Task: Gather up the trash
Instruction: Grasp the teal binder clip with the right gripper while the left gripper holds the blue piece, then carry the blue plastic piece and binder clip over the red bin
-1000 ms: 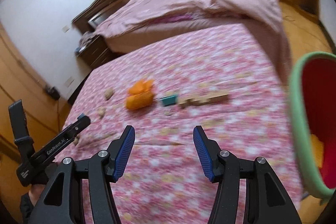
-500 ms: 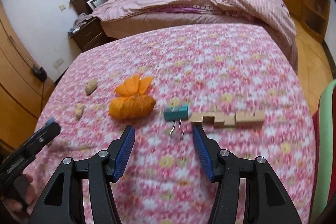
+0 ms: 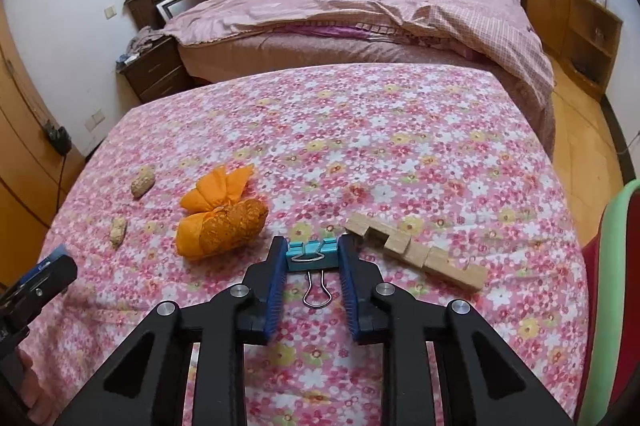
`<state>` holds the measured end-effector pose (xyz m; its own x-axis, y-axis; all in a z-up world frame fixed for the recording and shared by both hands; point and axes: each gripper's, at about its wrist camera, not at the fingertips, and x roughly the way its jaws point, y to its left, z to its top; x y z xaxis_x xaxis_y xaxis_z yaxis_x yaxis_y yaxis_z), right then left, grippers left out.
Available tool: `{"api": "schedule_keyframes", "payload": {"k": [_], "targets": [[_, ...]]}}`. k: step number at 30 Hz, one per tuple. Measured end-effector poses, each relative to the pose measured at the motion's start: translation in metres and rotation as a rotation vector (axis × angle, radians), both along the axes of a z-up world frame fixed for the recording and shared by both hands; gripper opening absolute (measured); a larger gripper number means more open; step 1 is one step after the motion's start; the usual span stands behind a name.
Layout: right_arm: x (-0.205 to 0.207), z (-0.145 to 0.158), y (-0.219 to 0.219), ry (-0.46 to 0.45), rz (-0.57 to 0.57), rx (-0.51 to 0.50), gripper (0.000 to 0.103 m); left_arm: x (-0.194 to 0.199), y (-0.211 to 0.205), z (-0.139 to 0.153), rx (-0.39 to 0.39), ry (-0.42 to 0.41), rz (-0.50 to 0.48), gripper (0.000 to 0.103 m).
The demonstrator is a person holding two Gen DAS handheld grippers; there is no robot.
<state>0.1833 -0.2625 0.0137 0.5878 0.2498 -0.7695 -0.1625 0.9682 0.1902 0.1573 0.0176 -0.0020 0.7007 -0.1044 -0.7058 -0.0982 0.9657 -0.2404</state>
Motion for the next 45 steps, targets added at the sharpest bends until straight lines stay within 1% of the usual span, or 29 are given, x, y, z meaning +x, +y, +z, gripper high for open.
{"api": "schedule_keyframes", "payload": {"k": [5,8,13,22,33,40,45], "targets": [[-0.017,0.005,0.003,0.018,0.031,0.045,0.025,-0.01,-0.006,0.009,0.003,-0.016,-0.031,0.073],[-0.035,0.012,0.002,0.014,0.045,0.072,0.025,-0.017,-0.01,0.015,0.003,-0.028,-0.048,0.073],[-0.065,0.024,-0.006,-0.001,0.032,0.132,0.025,-0.029,-0.02,0.024,0.005,-0.045,-0.08,0.073],[-0.118,0.046,-0.038,-0.044,-0.049,0.227,0.025,-0.054,-0.04,0.041,0.01,-0.074,-0.135,0.073],[-0.176,0.073,-0.084,-0.125,-0.148,0.288,0.025,-0.086,-0.07,0.058,0.022,-0.086,-0.225,0.073],[-0.198,0.084,-0.111,-0.156,-0.208,0.304,0.025,-0.101,-0.092,0.066,-0.003,-0.077,-0.295,0.073],[-0.207,0.092,-0.129,-0.176,-0.246,0.305,0.025,-0.104,-0.11,0.07,-0.02,-0.057,-0.353,0.073]]}}
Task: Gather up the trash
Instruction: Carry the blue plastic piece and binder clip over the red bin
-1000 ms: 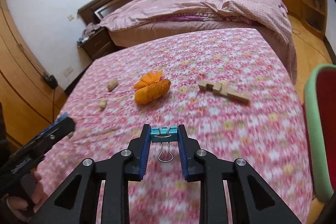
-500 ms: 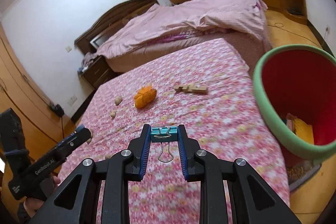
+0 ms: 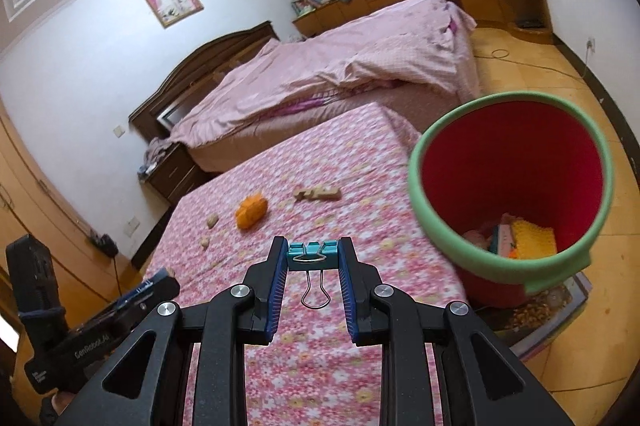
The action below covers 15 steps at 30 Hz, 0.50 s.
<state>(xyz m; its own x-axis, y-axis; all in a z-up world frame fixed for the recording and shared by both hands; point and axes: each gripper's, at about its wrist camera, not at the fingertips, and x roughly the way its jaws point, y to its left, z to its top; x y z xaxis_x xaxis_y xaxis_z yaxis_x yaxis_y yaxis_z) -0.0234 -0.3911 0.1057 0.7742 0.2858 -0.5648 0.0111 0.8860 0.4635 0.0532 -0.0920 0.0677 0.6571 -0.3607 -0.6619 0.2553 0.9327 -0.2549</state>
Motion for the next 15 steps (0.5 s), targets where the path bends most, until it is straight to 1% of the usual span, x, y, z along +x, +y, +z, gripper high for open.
{"api": "schedule_keyframes", "payload": {"k": [9,15], "targets": [[-0.015,0.022,-0.04,-0.043,-0.092,-0.026,0.025,0.003,-0.046,0.014,-0.01,0.008,-0.112,0.073],[-0.02,0.025,-0.065,-0.046,-0.137,-0.034,0.025,0.005,-0.079,0.02,-0.006,0.005,-0.171,0.073]]}}
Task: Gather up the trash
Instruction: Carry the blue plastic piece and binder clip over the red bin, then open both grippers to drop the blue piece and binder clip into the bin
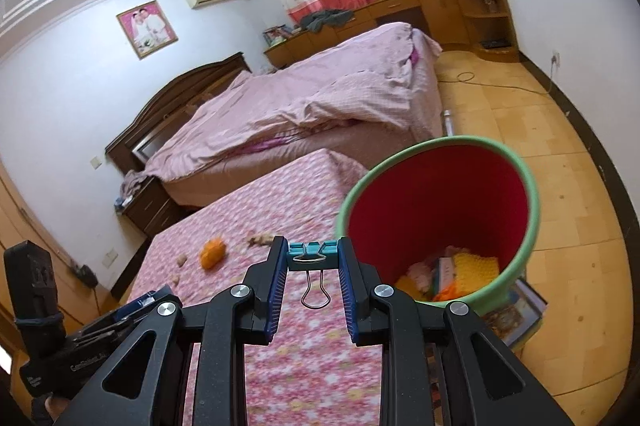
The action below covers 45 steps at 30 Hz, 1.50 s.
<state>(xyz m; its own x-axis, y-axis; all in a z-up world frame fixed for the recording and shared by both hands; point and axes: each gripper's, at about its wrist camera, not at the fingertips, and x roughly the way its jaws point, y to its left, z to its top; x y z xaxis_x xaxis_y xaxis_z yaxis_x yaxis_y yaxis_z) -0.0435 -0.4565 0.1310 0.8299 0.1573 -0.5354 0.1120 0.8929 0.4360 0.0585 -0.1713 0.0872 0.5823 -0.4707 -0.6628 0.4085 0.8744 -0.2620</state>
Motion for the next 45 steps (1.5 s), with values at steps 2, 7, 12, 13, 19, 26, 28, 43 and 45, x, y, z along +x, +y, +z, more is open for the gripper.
{"api": "schedule_keyframes", "payload": {"k": [2,7,12,13,19,26,28,43,45], "targets": [[-0.001,0.0,-0.01,0.001,-0.016,0.005,0.025,0.001,-0.013,0.0,0.012,-0.007,-0.017,0.073],[0.0,-0.006,-0.028,0.013,-0.044,0.015,0.025,0.009,-0.044,-0.005,0.034,-0.001,-0.059,0.073],[0.002,-0.013,-0.047,0.023,-0.076,0.034,0.025,0.017,-0.07,-0.011,0.048,0.002,-0.077,0.073],[0.003,-0.015,-0.052,0.024,-0.083,0.036,0.025,0.02,-0.076,-0.013,0.052,0.002,-0.084,0.073],[0.009,-0.021,-0.07,0.037,-0.109,0.035,0.025,0.032,-0.106,-0.021,0.072,0.0,-0.11,0.073],[0.029,-0.034,-0.094,0.061,-0.131,0.053,0.025,0.048,-0.144,-0.033,0.139,0.0,-0.16,0.073],[0.034,-0.038,-0.098,0.077,-0.136,0.053,0.025,0.051,-0.153,-0.037,0.15,-0.001,-0.177,0.073],[0.061,-0.065,-0.129,0.132,-0.168,0.064,0.025,0.077,-0.198,-0.059,0.25,-0.014,-0.26,0.073],[0.063,-0.07,-0.13,0.143,-0.165,0.063,0.025,0.076,-0.199,-0.061,0.249,-0.022,-0.266,0.073]]}}
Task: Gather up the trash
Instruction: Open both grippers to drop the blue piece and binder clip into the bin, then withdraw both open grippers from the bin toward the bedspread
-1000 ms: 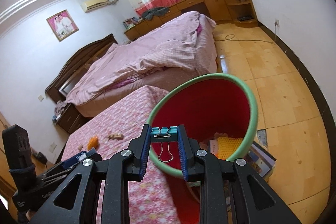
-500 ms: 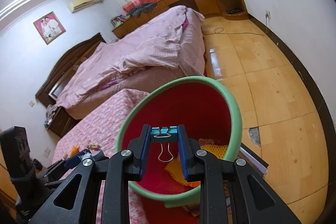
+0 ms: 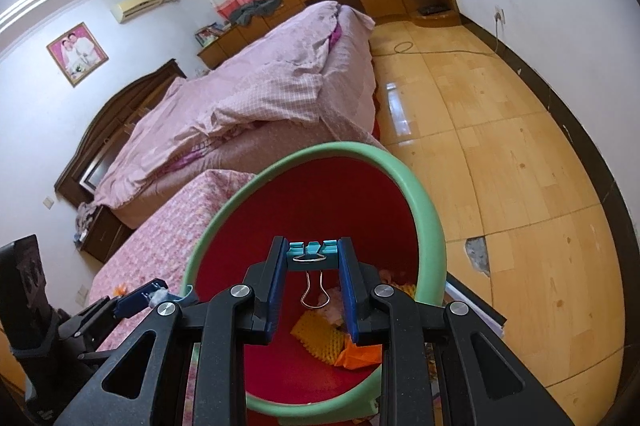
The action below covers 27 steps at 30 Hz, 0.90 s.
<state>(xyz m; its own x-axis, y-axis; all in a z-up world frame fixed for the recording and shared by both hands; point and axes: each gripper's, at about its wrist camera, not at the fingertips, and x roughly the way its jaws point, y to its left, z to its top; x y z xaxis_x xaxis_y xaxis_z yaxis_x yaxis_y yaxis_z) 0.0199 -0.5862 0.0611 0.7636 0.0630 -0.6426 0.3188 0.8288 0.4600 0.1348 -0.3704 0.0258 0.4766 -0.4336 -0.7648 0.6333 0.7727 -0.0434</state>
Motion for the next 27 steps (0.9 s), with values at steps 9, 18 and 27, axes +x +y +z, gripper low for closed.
{"api": "schedule_keyframes", "payload": {"k": [9,18,27], "targets": [[0.011,-0.008,0.0,0.014,0.02,0.009,0.03,0.006,0.001,-0.01,-0.015,-0.026,0.003,0.087],[0.011,-0.007,0.003,0.004,0.023,0.033,0.035,0.009,0.022,-0.009,-0.054,0.013,0.044,0.087],[-0.003,0.003,0.012,-0.033,0.01,0.047,0.035,0.009,0.055,-0.005,-0.06,0.024,0.065,0.087]]}}
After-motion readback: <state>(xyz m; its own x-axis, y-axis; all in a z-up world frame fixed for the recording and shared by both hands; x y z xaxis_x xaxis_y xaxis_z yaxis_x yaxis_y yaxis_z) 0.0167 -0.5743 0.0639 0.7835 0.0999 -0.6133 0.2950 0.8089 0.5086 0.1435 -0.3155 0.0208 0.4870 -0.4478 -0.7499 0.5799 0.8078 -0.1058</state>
